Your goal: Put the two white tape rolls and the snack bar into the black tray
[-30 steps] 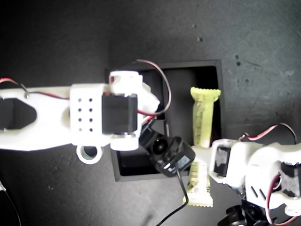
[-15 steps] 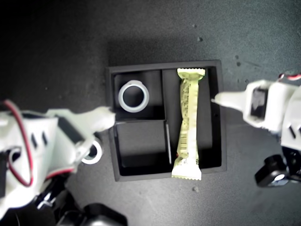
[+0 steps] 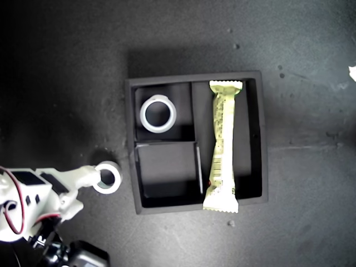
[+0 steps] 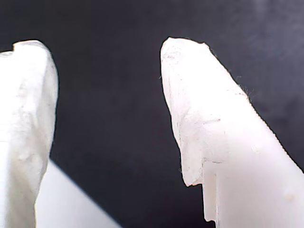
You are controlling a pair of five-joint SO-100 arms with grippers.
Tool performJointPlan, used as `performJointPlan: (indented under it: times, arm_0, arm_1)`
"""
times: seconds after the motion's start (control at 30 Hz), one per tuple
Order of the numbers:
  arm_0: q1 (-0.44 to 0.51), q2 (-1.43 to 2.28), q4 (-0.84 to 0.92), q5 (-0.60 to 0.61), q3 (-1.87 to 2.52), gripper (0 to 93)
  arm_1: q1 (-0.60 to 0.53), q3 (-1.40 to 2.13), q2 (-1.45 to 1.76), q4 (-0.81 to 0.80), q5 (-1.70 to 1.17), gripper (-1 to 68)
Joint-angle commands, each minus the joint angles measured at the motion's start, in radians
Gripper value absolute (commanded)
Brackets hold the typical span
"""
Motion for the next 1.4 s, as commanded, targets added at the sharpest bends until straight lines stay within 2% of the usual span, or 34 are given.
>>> performJointPlan:
  times: [0.0,0.27,0.6,1.0,1.1,1.17,1.37]
  arm_0:
    - [0.008,0.023,-0.098,-0.014,0.029,18.5]
    - [0.011,-0.046,-0.244,-0.005,0.077,18.5]
    - [-0.003,-0.086,-0.371,-0.017,0.16,18.3]
    - [-0.066,-0.278,-0.368,-0.037,0.121,15.9]
    - [-0.098,-0.33,-0.322,-0.066,0.092,10.6]
    - [-0.121,-0.333,-0.23,-0.069,0.04,3.9]
    - [-0.186,-0.288,0.229,0.055,-0.311,0.6]
  arm_1:
    - [-0.011,0.153,0.143,-0.081,0.106,11.3]
    - [-0.063,0.442,0.252,-0.25,0.235,9.4]
    - [-0.091,0.495,0.253,-0.304,0.259,9.3]
    - [-0.14,0.546,0.253,-0.347,0.287,9.3]
    - [-0.164,0.569,0.253,-0.377,0.301,9.2]
    - [-0.183,0.591,0.253,-0.402,0.314,9.0]
    - [-0.245,0.699,0.253,-0.529,0.377,7.2]
